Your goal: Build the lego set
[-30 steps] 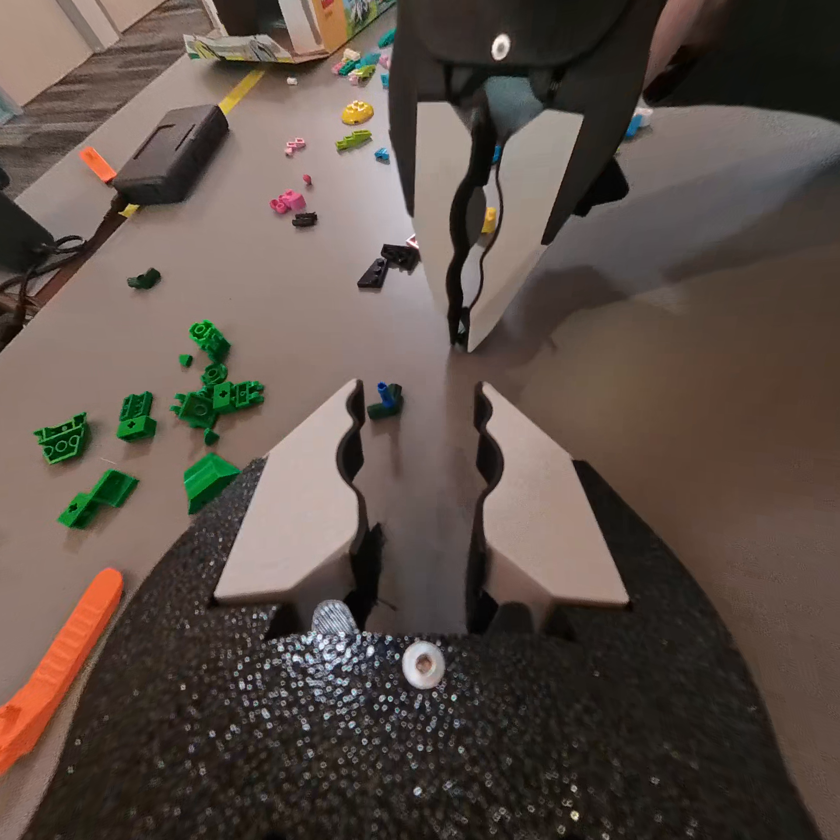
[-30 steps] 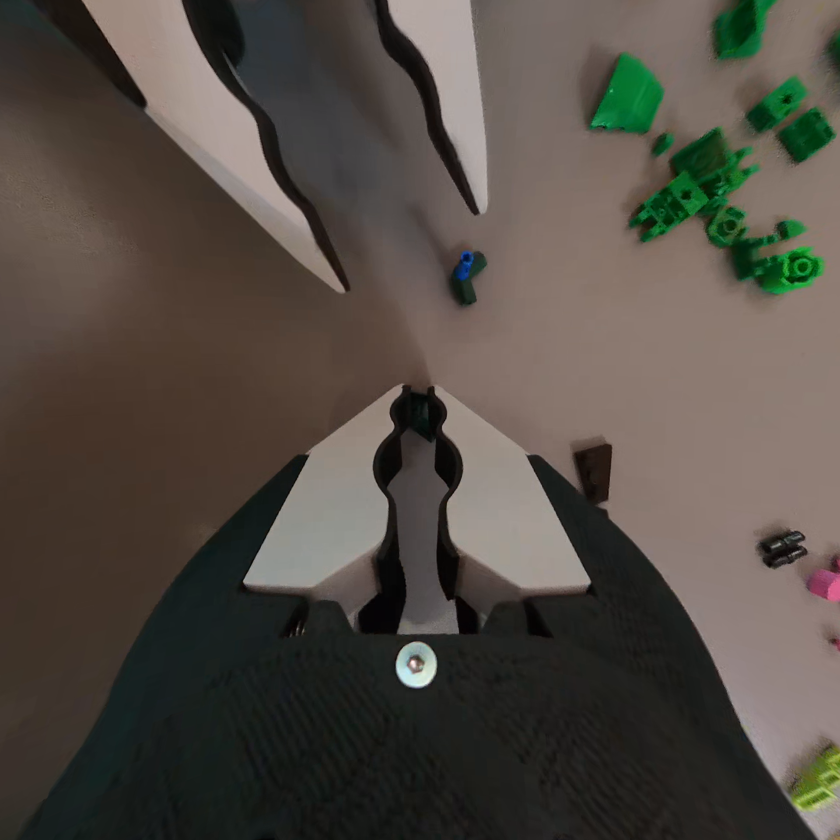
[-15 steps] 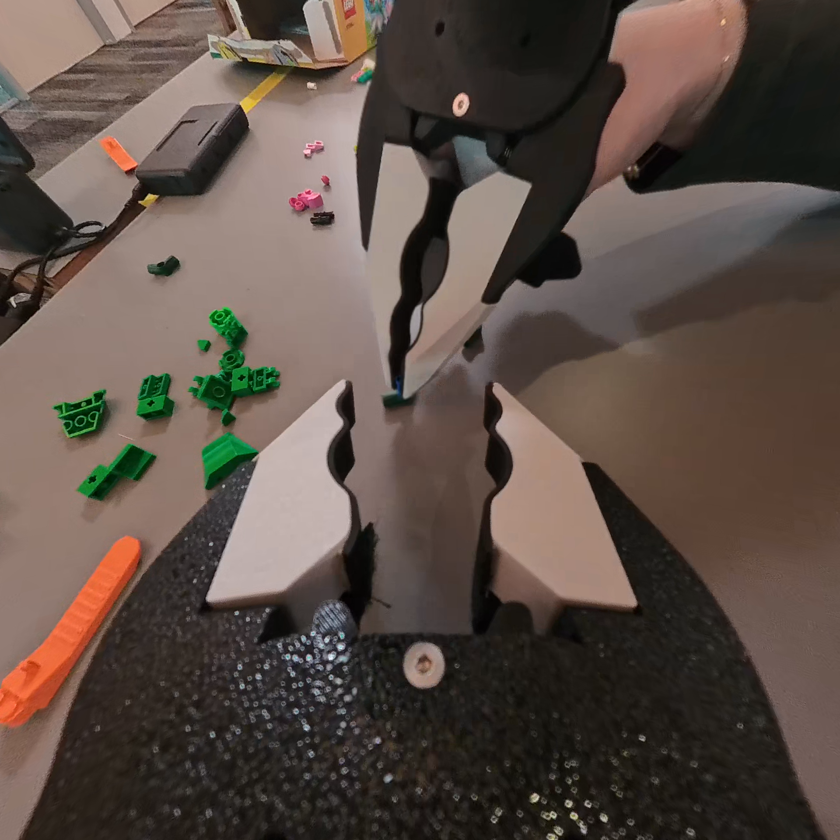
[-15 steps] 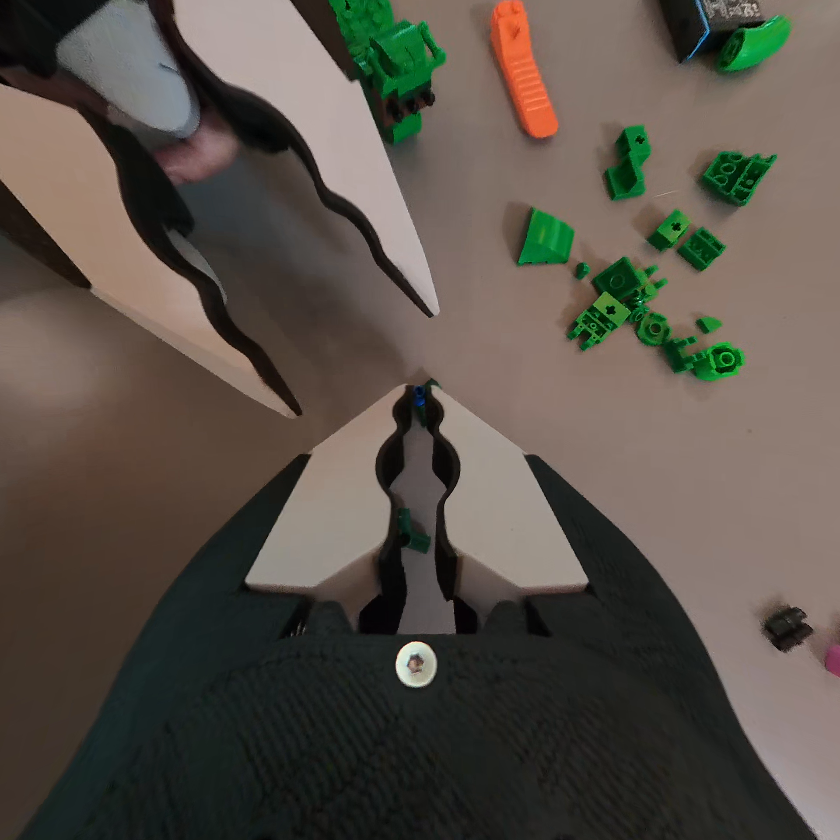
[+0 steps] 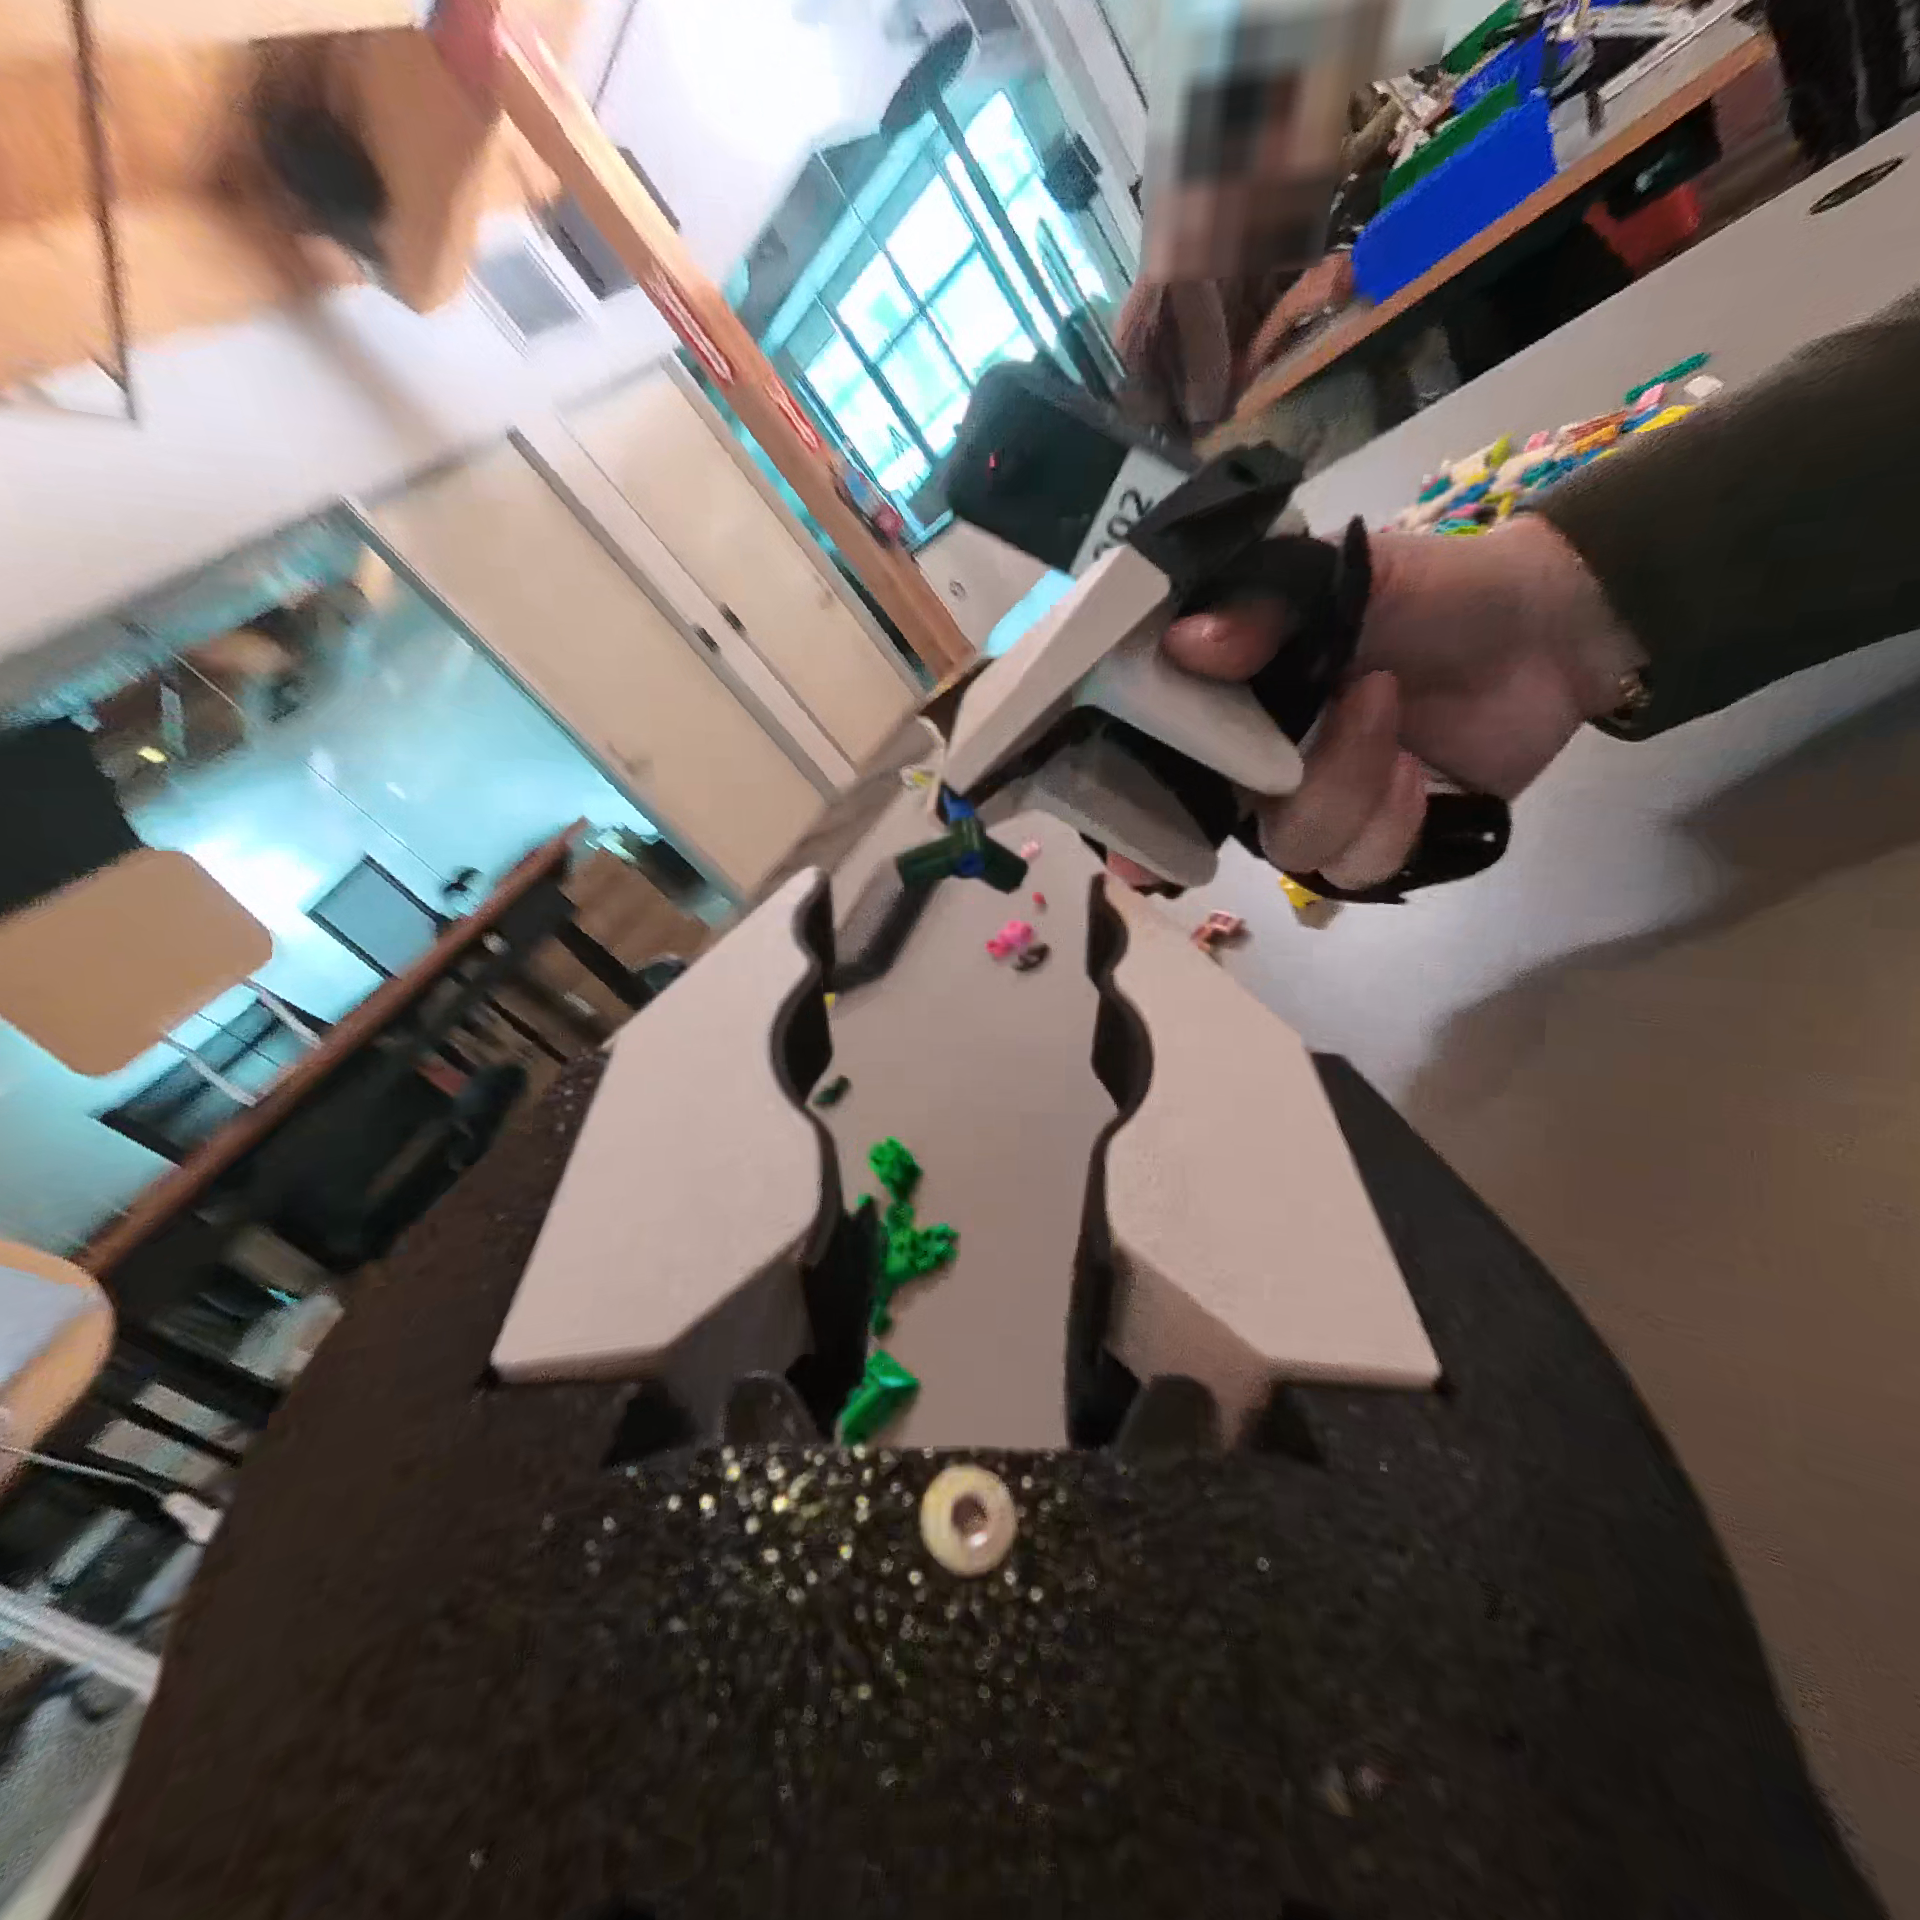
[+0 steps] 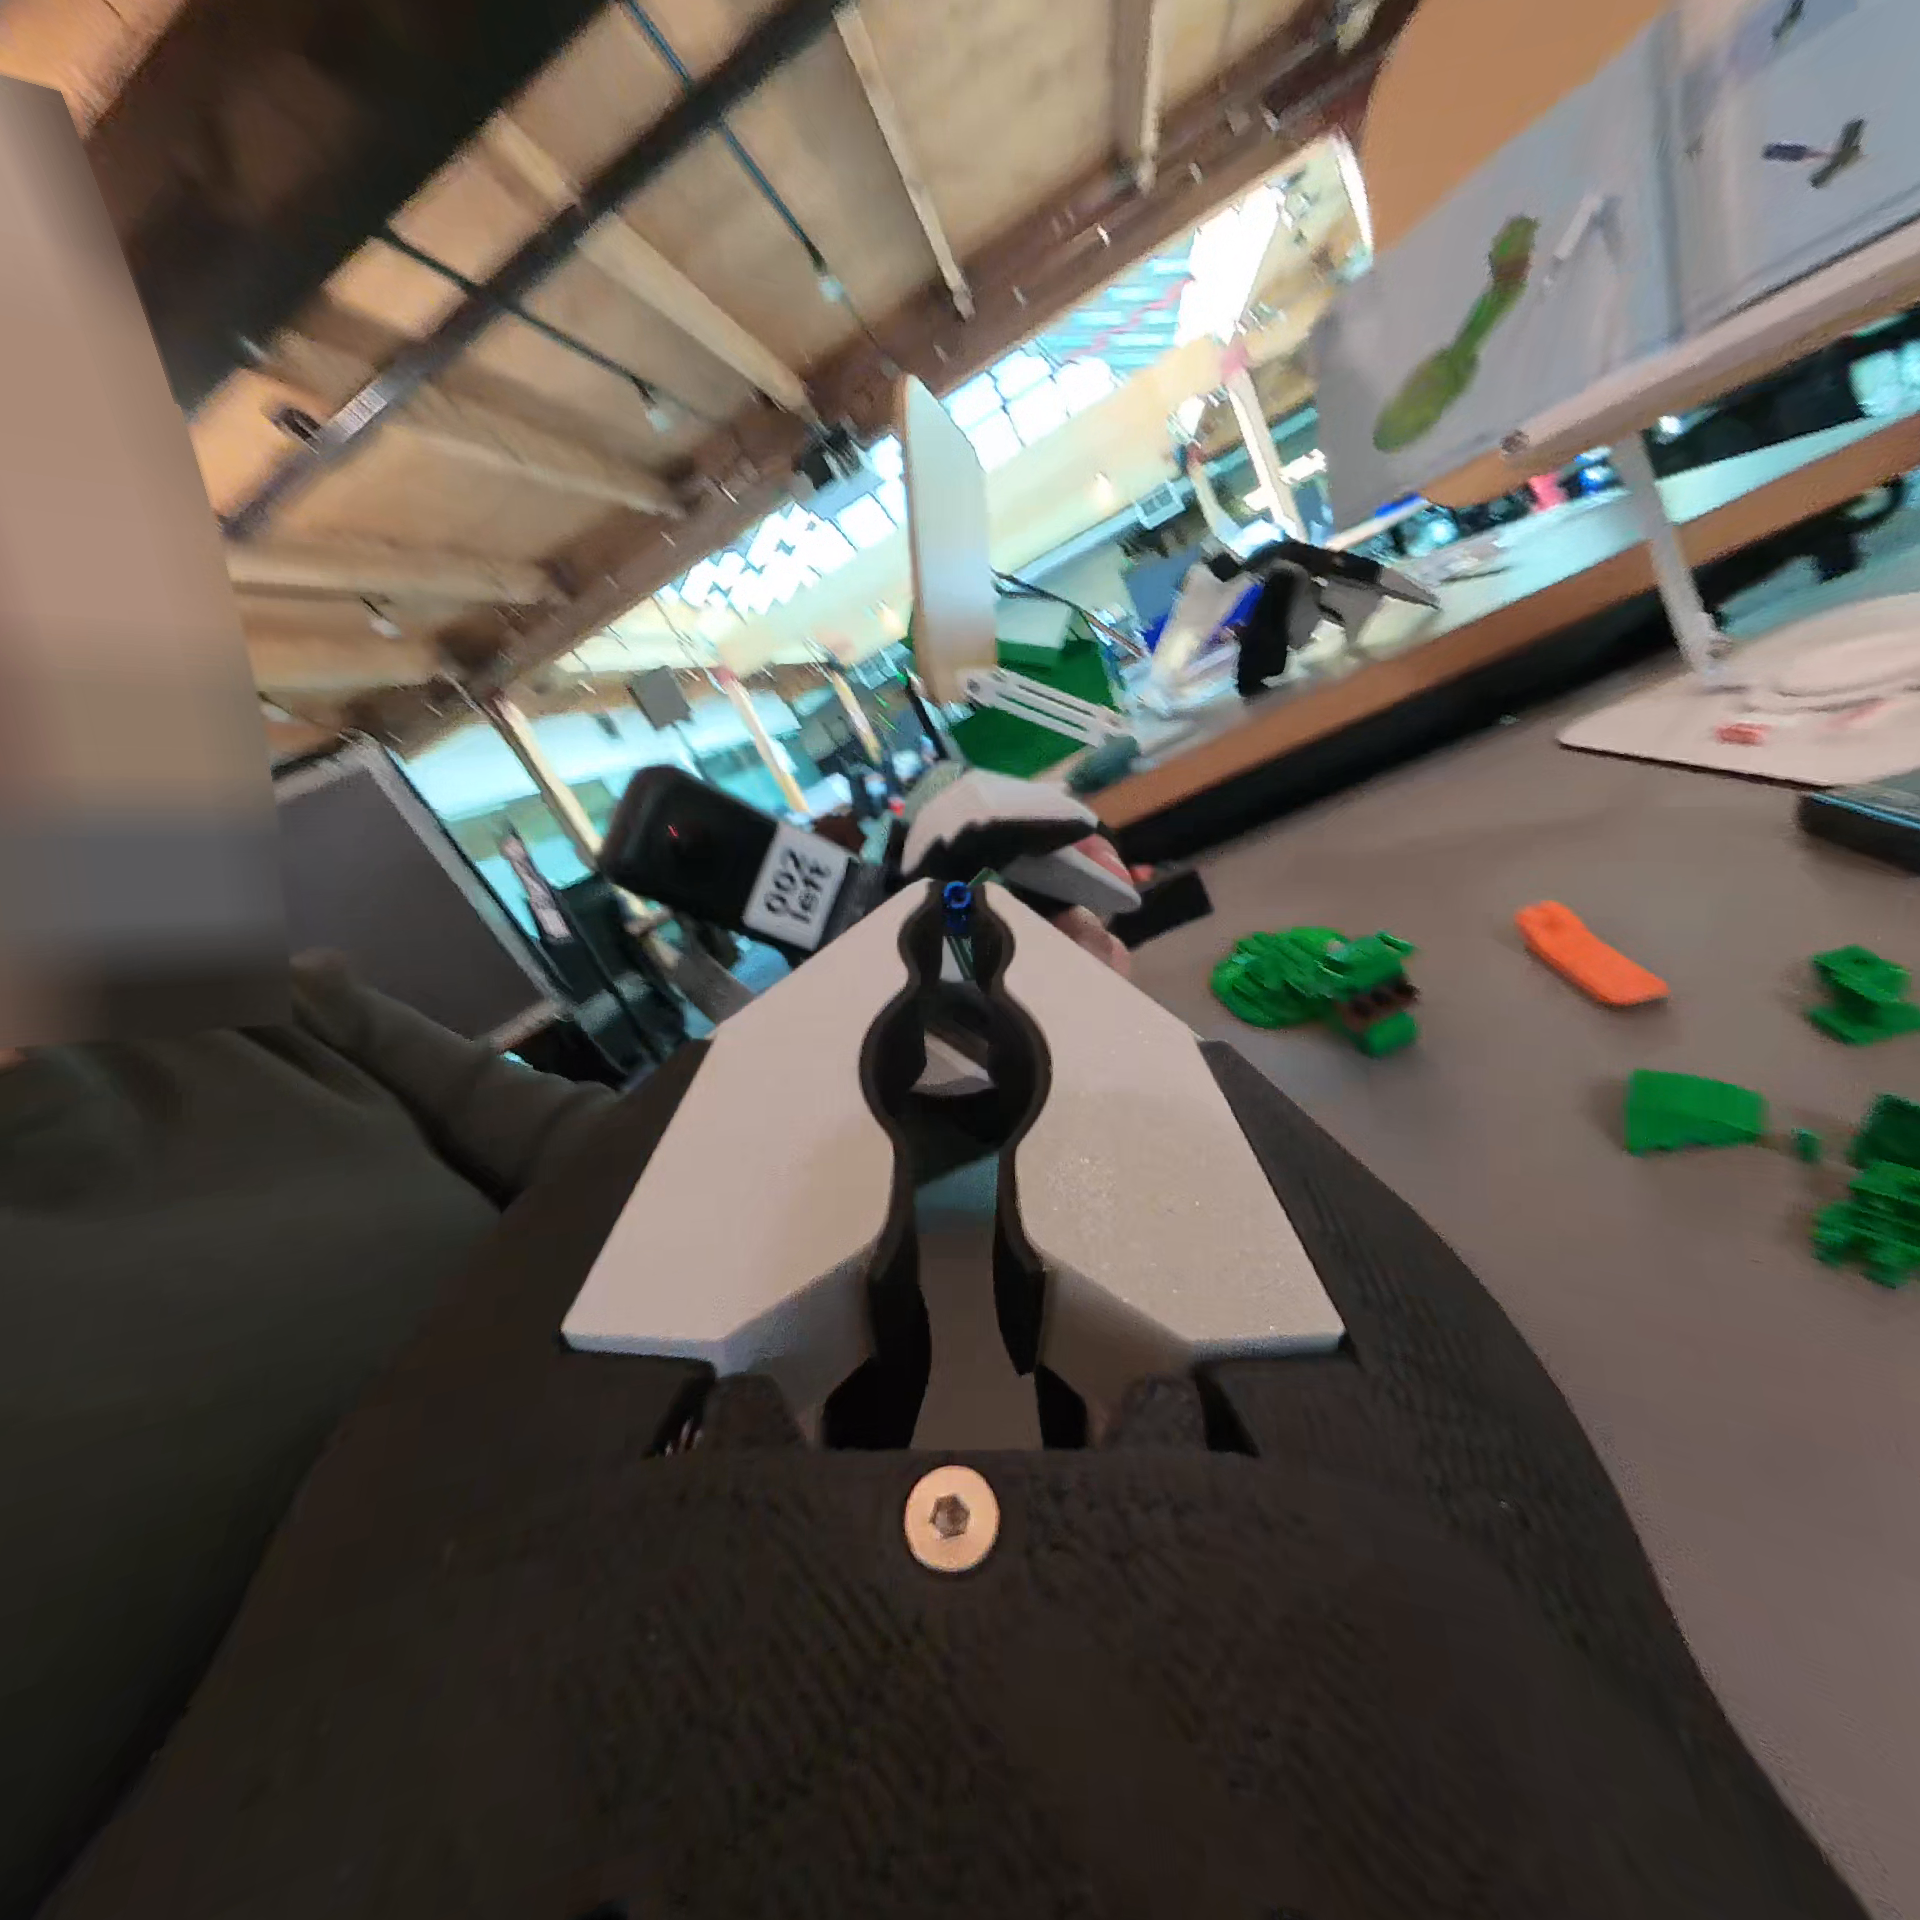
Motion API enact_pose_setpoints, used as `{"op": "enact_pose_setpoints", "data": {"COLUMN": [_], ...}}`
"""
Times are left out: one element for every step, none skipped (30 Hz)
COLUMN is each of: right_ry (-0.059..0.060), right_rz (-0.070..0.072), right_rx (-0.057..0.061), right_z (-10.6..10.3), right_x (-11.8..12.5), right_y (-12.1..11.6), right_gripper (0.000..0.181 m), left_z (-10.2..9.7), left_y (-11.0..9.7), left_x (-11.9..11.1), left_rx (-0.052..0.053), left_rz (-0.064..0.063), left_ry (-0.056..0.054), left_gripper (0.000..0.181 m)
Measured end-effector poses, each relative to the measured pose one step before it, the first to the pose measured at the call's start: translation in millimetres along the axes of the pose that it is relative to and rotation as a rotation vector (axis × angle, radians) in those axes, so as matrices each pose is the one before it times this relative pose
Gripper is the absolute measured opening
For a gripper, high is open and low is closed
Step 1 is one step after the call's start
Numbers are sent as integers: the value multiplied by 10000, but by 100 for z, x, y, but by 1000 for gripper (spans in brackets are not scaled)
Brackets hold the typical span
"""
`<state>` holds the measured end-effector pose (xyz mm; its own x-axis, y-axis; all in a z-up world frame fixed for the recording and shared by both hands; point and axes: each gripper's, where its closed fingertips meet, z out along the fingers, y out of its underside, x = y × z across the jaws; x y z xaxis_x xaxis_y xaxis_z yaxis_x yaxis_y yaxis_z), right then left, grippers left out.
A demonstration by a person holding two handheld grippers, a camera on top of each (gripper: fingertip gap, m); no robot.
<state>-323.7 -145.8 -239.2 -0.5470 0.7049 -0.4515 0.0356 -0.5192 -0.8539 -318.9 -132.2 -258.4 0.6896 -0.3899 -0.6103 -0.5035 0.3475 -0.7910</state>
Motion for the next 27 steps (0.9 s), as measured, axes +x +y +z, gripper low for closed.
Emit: {"op": "enact_pose_setpoints", "data": {"right_ry": [-283,-178,-132,-149,-142,-114,-86,-57,-53,-39,-46,-55,-46,-14,2,4,16,24,30,25,8,-2,-17,-32,-35,-35,-36], "right_rz": [231,156,118,109,127,122,96,83,73,51,25,37,45,32,20,19,0,-12,-37,-36,-12,-1,22,53,55,37,17], "right_rx": [258,156,79,83,96,84,67,58,39,21,47,45,28,19,10,3,8,1,-11,-10,2,18,29,30,26,11,-5], "right_z": [2,49,69,63,47,28,17,1,-4,-5,-7,7,3,-10,-21,-24,-11,-8,7,11,5,3,-5,-8,-8,7,3], "right_x": [-353,-204,-132,-157,-146,-91,-51,-8,9,-3,-35,-59,-45,1,38,24,26,7,-11,-7,-32,-21,-8,-17,-10,-28,-56], "right_y": [-305,-146,-39,-31,-54,-37,-3,-5,-1,19,-39,-52,-28,-2,4,12,-10,-10,-3,4,-19,-4,-10,-10,-11,-21,-8], "right_gripper": [2,2,2,2,2,2,2,2,2,2,2,2,2,2,2,2,2,2,2,2,2,2,3,3,3,3,3], "left_z": [-6,-13,-34,-16,-14,-17,-31,-48,-51,-41,-27,-8,3,16,10,13,24,11,2,5,-1,-6,-1,3,-4,-3,-7], "left_y": [-411,-390,-381,-272,-151,-111,-109,-126,-109,-95,-67,-56,-61,11,35,24,28,4,5,-18,-32,-29,-7,-27,-25,-37,-71], "left_x": [10,18,-1,-92,-178,-131,-109,-167,-182,-162,4,152,14,-5,7,13,-6,-13,-14,-9,-21,-6,3,3,-17,-12,-1], "left_rx": [128,136,144,90,30,26,38,75,51,42,21,20,21,-29,-40,-28,-32,-22,-11,-1,4,1,0,7,8,5,18], "left_rz": [336,317,287,209,144,92,64,59,48,37,12,1,4,42,42,21,15,14,-4,-12,15,-1,-23,-7,16,39,45], "left_ry": [-204,-168,-160,-188,-202,-127,-96,-138,-136,-109,22,115,-7,-10,15,13,-6,-5,9,3,-25,-12,5,-3,-22,-27,-24], "left_gripper": [44,40,35,33,31,29,27,27,28,29,28,23,22,22,22,22,22,22,22,22,22,22,21,21,22,21,21]}}
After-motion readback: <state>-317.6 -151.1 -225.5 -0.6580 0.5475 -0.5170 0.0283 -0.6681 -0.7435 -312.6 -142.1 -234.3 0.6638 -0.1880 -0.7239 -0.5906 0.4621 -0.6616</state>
